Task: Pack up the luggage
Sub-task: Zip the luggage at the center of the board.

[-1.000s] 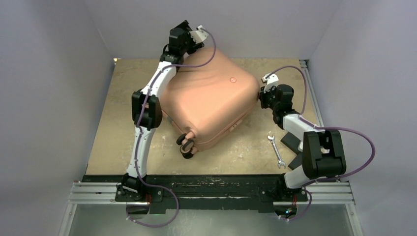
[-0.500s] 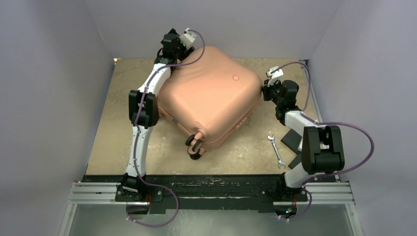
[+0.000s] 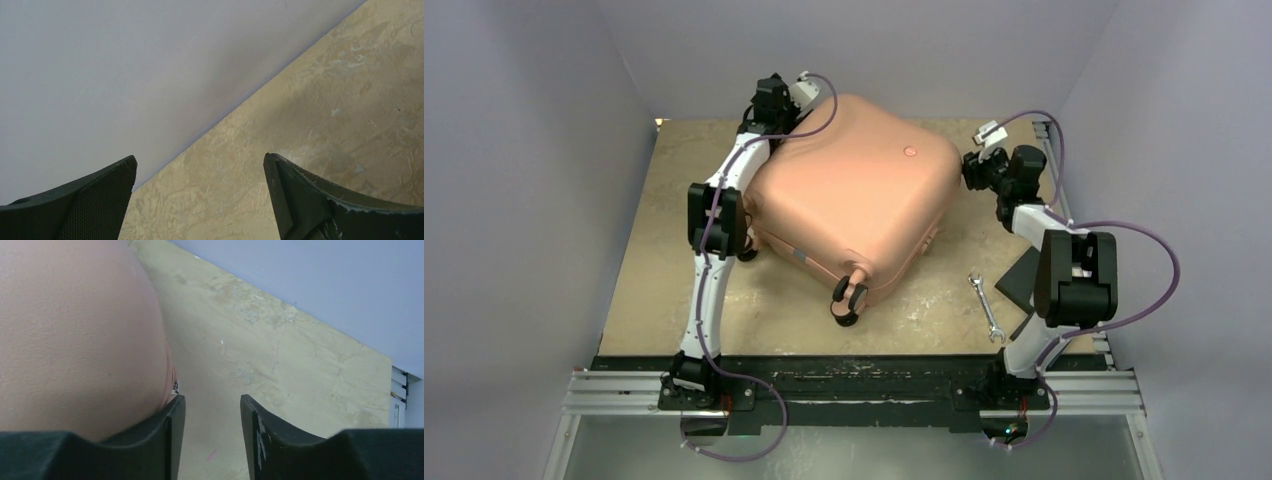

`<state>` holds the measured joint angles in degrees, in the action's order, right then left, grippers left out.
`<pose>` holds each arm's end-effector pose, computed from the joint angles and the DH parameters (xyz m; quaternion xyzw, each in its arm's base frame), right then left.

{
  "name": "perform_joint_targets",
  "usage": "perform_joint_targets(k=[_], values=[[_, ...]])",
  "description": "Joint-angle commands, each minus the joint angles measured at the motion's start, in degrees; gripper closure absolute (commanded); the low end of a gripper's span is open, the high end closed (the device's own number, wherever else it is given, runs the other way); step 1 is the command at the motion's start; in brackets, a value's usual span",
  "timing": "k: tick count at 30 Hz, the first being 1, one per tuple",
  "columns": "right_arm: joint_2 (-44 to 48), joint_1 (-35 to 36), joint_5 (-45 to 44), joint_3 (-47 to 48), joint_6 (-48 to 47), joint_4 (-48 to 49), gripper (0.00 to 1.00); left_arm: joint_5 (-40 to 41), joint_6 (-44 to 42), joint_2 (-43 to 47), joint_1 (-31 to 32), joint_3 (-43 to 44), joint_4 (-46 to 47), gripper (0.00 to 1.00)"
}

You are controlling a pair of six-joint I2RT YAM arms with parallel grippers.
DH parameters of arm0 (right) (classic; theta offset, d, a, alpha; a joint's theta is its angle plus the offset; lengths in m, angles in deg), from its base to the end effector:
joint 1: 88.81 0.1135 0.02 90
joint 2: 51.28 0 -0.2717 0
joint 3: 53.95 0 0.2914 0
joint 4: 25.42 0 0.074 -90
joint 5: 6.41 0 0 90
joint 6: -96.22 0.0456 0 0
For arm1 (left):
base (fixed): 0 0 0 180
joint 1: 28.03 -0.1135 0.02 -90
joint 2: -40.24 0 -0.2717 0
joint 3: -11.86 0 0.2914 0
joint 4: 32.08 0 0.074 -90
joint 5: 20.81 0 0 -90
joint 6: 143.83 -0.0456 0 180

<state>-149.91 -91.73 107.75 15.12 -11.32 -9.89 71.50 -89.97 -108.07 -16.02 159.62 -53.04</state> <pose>0.4268 -0.0031 0.2103 -0.2258 0.7481 0.0554 0.6216 0.6399 -0.1342 0.2096 0.3268 0.7592 0.1339 0.5467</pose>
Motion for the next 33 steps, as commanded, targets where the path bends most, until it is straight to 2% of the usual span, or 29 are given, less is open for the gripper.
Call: perform_joint_targets(k=[1, 8, 13, 16, 20, 25, 28, 33], values=[[3.4, -1.2, 6.3, 3.0, -6.4, -4.2, 0.48, -5.0, 0.0, -3.2, 2.7, 0.1, -2.5, 0.02], [3.7, -1.2, 18.2, 7.5, -12.5, -12.7, 0.49, -2.8, 1.2, -1.7, 2.5, 1.7, -2.8, 0.01], [4.2, 0.7, 25.6, 6.0, -15.0, -16.2, 0.53, 10.2, 3.3, 2.5, 1.8, 2.3, -0.6, 0.01], [6.3, 3.3, 26.4, 3.1, -16.2, -17.2, 0.54, 12.5, 7.2, 7.7, -0.1, 2.3, -2.6, 0.01], [9.5, 8.9, 27.1, 0.0, -17.0, -19.0, 0.56, 12.3, 8.6, 16.6, -1.1, -0.1, -7.1, 0.01], [12.5, 15.3, 28.8, -3.4, -16.8, -19.3, 0.56, 7.1, 9.8, 28.6, -0.9, -7.4, -12.3, 0.01], [12.9, 17.5, 31.0, -4.4, -16.9, -19.7, 0.56, 3.8, 9.6, 34.6, -0.1, -11.0, -15.9, 0.01], [15.0, 18.1, 33.4, -4.5, -14.4, -20.4, 0.59, 3.4, 5.7, 41.9, 4.6, -16.8, -21.1, 0.01]])
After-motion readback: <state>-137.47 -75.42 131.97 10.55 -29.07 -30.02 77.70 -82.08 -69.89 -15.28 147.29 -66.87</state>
